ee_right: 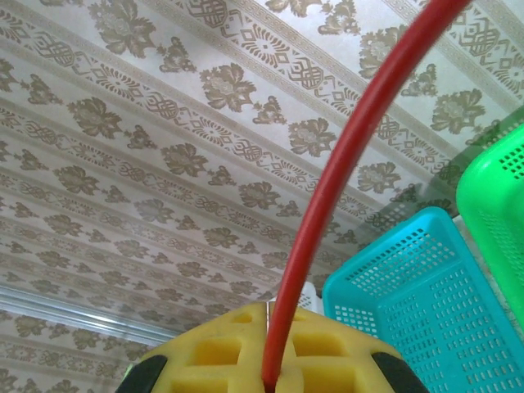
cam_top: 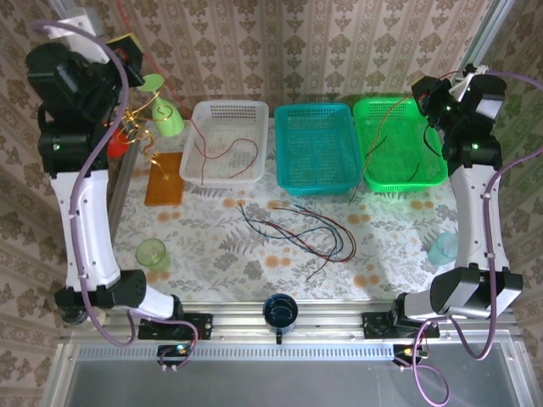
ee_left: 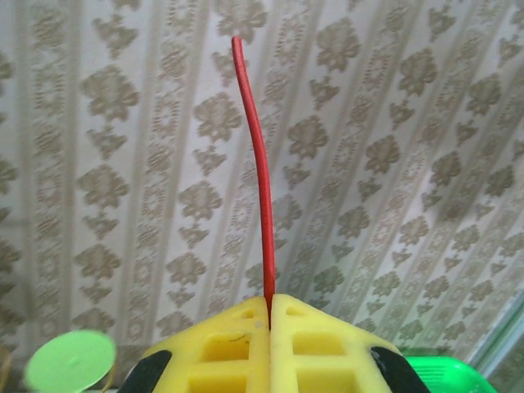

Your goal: Untangle the cables

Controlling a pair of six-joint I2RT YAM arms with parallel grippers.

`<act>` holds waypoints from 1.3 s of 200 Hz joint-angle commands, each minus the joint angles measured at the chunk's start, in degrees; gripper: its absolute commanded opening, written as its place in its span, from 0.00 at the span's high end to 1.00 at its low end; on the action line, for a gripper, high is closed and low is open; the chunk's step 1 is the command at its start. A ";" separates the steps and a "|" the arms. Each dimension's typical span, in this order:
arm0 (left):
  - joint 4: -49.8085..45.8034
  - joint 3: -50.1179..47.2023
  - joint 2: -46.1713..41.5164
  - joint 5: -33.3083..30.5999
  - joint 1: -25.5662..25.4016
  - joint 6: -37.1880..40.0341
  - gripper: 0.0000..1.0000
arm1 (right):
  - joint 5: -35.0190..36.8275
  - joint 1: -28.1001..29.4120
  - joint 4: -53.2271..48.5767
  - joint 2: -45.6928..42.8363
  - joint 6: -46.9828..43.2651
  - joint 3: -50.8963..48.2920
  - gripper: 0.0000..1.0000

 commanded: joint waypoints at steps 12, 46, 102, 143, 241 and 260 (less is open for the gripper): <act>1.96 14.19 11.24 -3.52 -3.74 2.59 1.00 | -2.41 0.12 1.45 1.13 1.26 3.13 1.00; 1.69 29.58 22.10 -7.47 -6.68 5.58 1.00 | -3.48 0.38 2.52 1.28 3.23 4.01 1.00; 10.12 9.83 22.06 -17.14 -12.28 20.40 1.00 | -7.71 0.66 5.79 1.16 7.15 6.44 1.00; 11.35 -5.73 24.74 -22.79 -14.05 20.87 1.00 | -9.53 0.81 5.91 1.24 8.22 9.69 1.00; -20.25 15.83 57.00 -20.48 -13.13 16.01 1.00 | -12.64 1.26 3.48 0.72 7.66 16.27 1.00; -22.61 15.63 58.97 -17.15 -12.23 13.99 1.00 | -12.47 1.31 3.94 0.79 7.90 15.83 1.00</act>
